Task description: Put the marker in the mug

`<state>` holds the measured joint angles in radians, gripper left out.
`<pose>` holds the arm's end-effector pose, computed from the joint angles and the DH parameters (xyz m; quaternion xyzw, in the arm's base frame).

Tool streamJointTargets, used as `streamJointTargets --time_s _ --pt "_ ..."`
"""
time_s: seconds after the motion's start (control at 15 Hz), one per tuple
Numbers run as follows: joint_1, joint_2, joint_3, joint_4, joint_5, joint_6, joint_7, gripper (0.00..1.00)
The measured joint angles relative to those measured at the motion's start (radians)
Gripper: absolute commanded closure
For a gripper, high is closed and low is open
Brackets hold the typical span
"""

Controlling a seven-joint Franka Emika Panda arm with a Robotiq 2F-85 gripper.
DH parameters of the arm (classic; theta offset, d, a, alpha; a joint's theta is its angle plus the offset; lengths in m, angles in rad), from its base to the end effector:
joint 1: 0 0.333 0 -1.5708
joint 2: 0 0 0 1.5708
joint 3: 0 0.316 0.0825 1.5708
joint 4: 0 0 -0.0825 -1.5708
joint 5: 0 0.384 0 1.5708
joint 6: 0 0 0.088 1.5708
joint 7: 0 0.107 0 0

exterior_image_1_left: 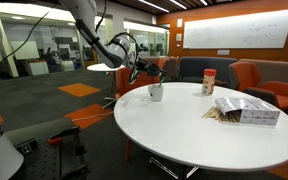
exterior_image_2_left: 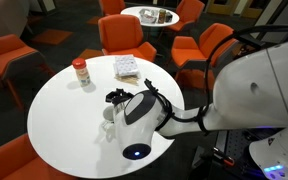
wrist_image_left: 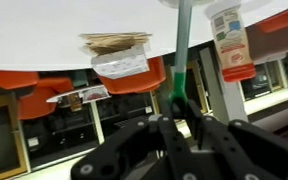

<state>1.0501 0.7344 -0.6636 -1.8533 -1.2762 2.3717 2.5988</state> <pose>0.5872 0.2565 0.2006 0.7262 -0.3854 0.5520 0.1389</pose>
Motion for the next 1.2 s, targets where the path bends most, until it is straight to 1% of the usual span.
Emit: streamJointTargets --time_s 0.07,0.13,0.2,0.27,0.47,0.53,0.6,0.67,0.73,0.87,1.0,1.13,1.2 --pt "0.013 0.013 -0.012 0.007 0.000 0.000 0.000 0.95" --pt "0.026 0.023 -0.024 0.013 0.001 0.000 0.000 0.53" --pt "0.037 0.032 -0.034 0.016 0.003 0.000 0.000 0.53" --pt "0.045 0.038 -0.042 0.018 0.004 0.000 0.000 0.48" --pt "0.045 0.043 -0.044 0.003 0.007 0.005 0.000 0.23" --pt "0.038 0.041 -0.044 -0.008 0.016 0.016 0.000 0.17" --pt "0.004 0.025 -0.015 -0.015 0.008 0.017 0.000 0.08" --pt "-0.058 -0.006 0.040 -0.018 -0.002 0.017 0.000 0.02" --pt "-0.128 -0.040 0.095 -0.019 -0.011 0.017 -0.004 0.00" --pt "-0.294 -0.121 0.205 -0.025 -0.023 0.024 -0.037 0.00" --pt "-0.466 -0.197 0.314 -0.035 -0.023 0.055 -0.088 0.00" --pt "-0.635 -0.261 0.425 -0.057 -0.013 0.114 -0.146 0.00" --pt "-0.709 -0.284 0.471 -0.073 -0.001 0.158 -0.175 0.00"
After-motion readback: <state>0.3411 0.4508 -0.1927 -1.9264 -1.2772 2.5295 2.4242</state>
